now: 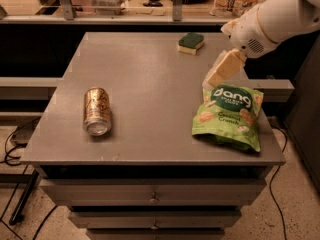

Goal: Move sponge near orange can

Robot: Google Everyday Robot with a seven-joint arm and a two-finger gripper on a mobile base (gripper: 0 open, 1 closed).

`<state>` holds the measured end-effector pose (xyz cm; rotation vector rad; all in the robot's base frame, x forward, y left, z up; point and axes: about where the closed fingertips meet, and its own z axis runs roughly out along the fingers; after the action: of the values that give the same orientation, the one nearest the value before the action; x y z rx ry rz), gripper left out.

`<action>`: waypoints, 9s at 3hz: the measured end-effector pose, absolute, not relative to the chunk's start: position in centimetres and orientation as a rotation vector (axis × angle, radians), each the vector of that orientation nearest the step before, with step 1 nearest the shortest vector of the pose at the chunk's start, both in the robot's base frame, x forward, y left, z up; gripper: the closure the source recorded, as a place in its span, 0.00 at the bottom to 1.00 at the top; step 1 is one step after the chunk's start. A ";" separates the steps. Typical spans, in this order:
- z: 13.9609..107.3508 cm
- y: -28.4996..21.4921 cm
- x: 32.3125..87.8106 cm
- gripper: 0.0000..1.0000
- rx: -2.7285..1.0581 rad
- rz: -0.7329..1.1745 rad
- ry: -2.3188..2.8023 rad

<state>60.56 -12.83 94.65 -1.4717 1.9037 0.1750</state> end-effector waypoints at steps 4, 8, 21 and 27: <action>94.0 -11.6 70.5 0.00 -1.053 0.355 1.772; 88.2 -12.1 83.3 0.00 -0.656 0.412 1.797; 93.7 -2.1 74.3 0.39 -1.173 0.433 1.628; 85.3 -3.2 81.4 0.00 -0.937 0.576 1.744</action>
Offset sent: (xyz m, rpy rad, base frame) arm 0.0649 0.0134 0.0050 0.3366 -0.1028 -0.1281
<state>81.39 -3.19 85.30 -0.9374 1.7437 0.5761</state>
